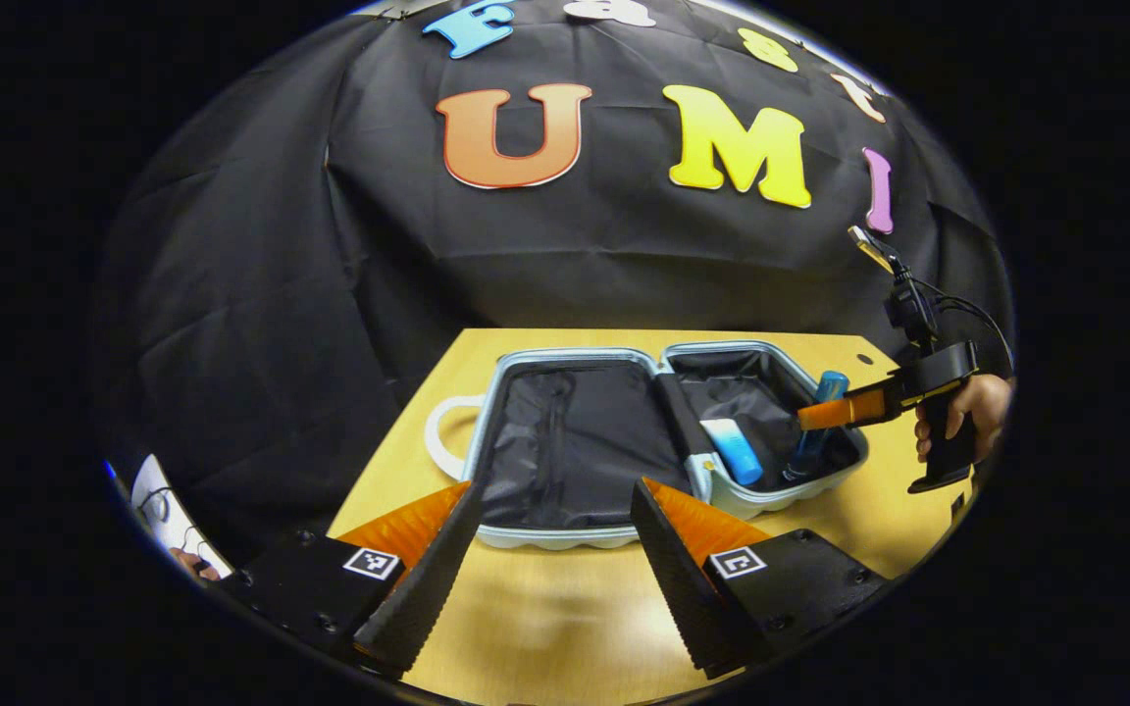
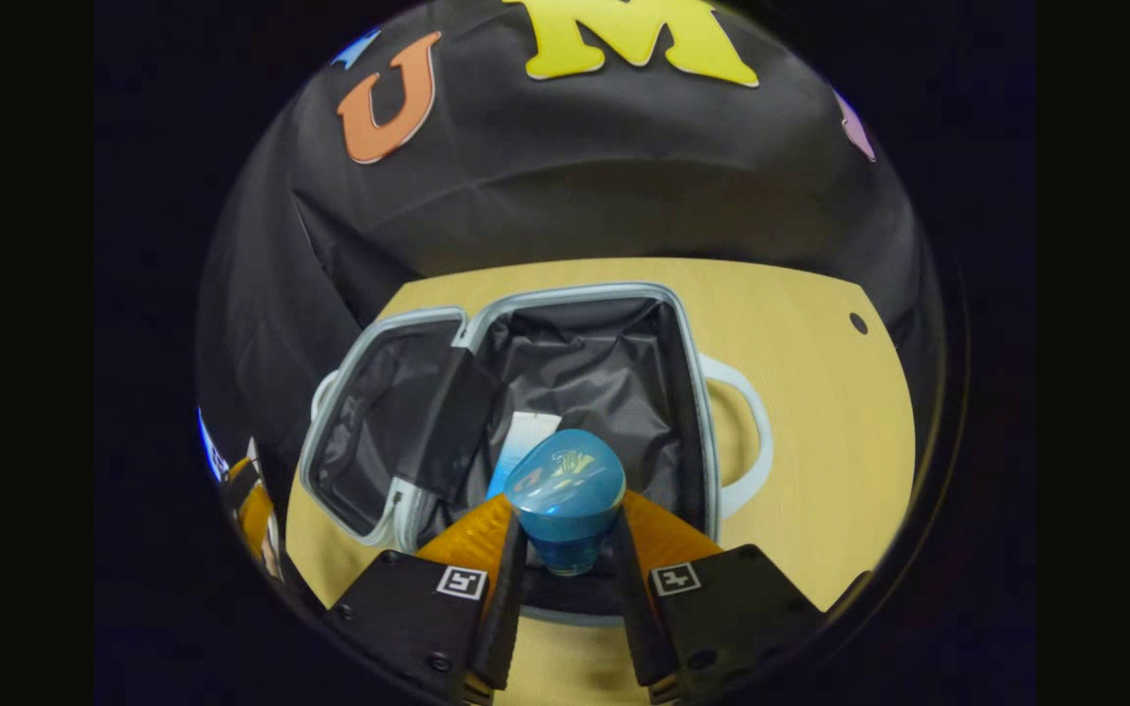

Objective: First open the suitcase, pack the skin care products into it, and then close the suitcase.

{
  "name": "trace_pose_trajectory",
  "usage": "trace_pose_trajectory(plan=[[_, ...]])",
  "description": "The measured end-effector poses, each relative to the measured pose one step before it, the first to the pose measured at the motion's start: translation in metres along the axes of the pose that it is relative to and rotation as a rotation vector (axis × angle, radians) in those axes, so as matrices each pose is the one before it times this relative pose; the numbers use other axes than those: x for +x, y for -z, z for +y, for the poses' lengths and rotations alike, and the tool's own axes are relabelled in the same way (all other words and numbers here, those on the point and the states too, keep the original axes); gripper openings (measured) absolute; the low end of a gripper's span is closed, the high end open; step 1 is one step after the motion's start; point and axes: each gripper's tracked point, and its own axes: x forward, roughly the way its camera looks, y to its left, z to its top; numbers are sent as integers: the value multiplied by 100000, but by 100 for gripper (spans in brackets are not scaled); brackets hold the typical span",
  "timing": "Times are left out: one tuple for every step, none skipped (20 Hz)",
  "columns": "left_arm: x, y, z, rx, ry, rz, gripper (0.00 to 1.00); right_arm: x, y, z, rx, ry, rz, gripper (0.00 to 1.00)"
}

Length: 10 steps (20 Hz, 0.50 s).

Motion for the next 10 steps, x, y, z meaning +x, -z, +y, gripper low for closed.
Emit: trace_pose_trajectory(plan=[[-184, -569, 10, -2048, 753, -1159, 98, 904, -1403, 114, 1363, 475, -3949, 44], [-187, -376, 81, -1949, 778, -748, 98, 624, -390, -183, -695, 1459, 673, 44], [66, -105, 88, -1437, 286, 143, 98, 591, -539, 4, 148, 156, -1690, 44], [200, 104, 177, -1251, -458, 33, 98, 951, -355, 108, -531, 517, 709, 44], [149, 141, 263, -779, -198, -37, 98, 953, -455, 127, -940, 646, -378, 44], [93, 25, 299, -718, -472, 131, 98, 1010, -247, -141, -1278, 1677, 931, 44], [12, 26, 296, -796, -549, -203, 98, 821, 141, -199, -752, 2155, 1276, 44], [246, 96, 308, -1079, -414, 103, 99, 996, 59, -167, -332, 1989, 1562, 44], [80, 149, 178, -1011, -467, 120, 98, 772, 290, -6, 223, 1093, 1448, 44], [15, 148, 344, -1054, -687, 366, 99, 685, 103, 27, 403, 494, 728, 44]])
